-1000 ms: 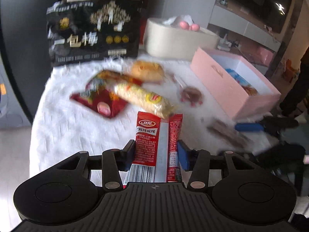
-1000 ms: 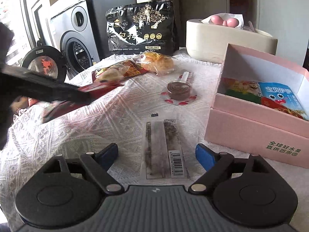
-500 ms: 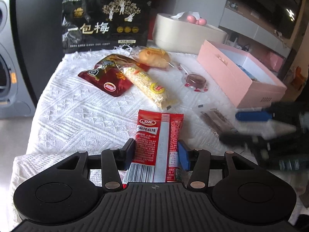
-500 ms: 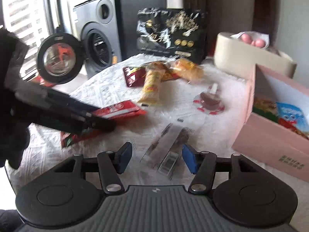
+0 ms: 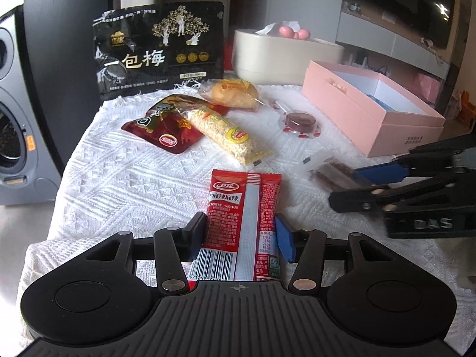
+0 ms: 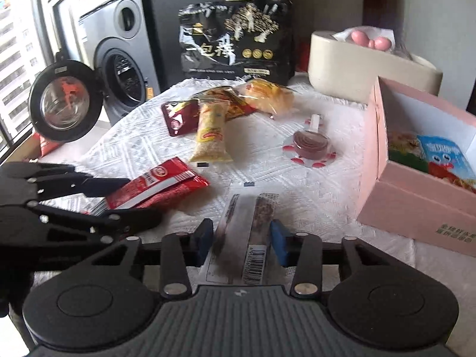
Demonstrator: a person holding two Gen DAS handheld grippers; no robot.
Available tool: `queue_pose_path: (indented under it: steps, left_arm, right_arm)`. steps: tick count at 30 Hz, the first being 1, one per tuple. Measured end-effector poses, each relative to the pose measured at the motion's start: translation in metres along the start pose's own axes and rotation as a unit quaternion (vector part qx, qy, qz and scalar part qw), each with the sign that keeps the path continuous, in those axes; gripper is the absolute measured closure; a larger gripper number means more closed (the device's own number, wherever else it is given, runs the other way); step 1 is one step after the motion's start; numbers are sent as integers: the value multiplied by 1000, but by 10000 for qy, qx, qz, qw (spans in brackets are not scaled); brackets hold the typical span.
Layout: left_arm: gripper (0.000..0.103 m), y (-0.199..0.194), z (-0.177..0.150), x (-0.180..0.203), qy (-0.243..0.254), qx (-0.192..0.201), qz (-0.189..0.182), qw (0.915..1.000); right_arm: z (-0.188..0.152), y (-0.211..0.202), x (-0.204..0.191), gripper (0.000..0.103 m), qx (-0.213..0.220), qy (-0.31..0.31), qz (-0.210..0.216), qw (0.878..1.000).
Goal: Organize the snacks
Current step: 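Carry both held packets over the pink box with both tools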
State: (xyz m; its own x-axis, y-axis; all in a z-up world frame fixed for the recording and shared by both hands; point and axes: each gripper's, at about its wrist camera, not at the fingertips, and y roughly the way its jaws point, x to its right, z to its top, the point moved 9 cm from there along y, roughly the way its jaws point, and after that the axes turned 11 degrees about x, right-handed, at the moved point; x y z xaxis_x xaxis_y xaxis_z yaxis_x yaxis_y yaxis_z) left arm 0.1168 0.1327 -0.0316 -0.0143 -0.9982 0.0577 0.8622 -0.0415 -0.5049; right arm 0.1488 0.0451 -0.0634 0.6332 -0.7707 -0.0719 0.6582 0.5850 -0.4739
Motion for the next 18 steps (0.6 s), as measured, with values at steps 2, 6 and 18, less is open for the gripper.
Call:
queue_pose_path:
  steps: [2, 6, 18]
  left_arm:
    - [47, 0, 1, 0, -17, -57, 6, 10000]
    - [49, -3, 1, 0, -174, -175, -31, 9997]
    - [53, -64, -19, 97, 315, -153, -1183, 9924]
  right_arm:
    - [2, -9, -3, 63, 91, -64, 70, 9999]
    - [9, -34, -4, 63, 289, -86, 207, 9993]
    - [-9, -115, 41, 63, 732, -107, -327, 9967]
